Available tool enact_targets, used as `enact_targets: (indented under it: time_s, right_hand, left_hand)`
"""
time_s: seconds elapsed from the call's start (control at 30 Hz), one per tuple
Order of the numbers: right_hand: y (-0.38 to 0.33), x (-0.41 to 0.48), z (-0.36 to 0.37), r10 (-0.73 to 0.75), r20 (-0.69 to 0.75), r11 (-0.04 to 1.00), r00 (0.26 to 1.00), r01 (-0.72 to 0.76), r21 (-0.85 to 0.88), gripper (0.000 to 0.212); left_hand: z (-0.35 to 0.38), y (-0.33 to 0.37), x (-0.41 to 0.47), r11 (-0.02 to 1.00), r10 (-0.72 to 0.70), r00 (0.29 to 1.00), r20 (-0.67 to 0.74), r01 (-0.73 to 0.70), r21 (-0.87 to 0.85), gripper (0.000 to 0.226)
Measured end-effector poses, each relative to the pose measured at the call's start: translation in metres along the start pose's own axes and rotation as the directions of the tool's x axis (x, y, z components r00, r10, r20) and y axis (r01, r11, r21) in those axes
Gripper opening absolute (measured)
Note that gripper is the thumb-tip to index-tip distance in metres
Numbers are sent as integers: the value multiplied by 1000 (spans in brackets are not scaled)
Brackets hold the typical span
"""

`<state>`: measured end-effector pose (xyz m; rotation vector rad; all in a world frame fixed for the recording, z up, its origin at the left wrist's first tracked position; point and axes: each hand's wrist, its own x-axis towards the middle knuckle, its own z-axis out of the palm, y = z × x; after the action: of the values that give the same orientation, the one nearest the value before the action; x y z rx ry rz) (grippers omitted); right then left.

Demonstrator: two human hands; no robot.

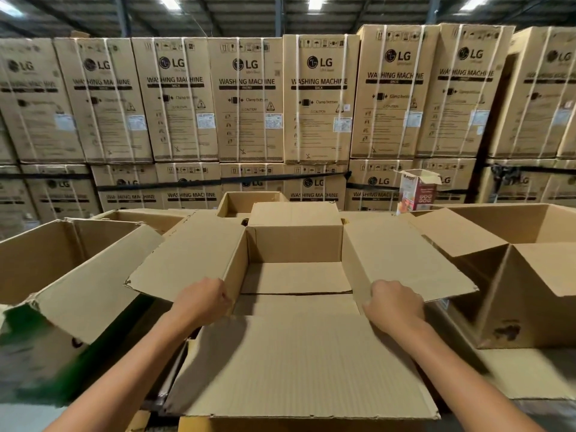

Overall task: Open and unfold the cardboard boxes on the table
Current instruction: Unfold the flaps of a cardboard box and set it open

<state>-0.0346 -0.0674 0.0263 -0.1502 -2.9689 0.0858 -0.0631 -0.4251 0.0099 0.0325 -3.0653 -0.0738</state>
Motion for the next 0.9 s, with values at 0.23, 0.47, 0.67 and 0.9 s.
enact_targets:
  time_s: [0.23,0.47,0.67,0.9]
  right_hand:
    - [-31,60,11,-267,229,962,936,246,117,41]
    - [-64,151,51,-346,386,938,855,319,135,56]
    - [-73,228,113,-296,525,947,798,315,55,93]
    - [-59,260,185,-106,727,961,678,257,-100,114]
  left_hand:
    - [-3,23,44,991,127,976,176,-132,19,27]
    - [36,56,133,963,237,888,393,-269,26,66]
    - [90,75,203,955,250,838,485,-295,17,94]
    - [150,65,242,973,71,716,694,-203,111,145]
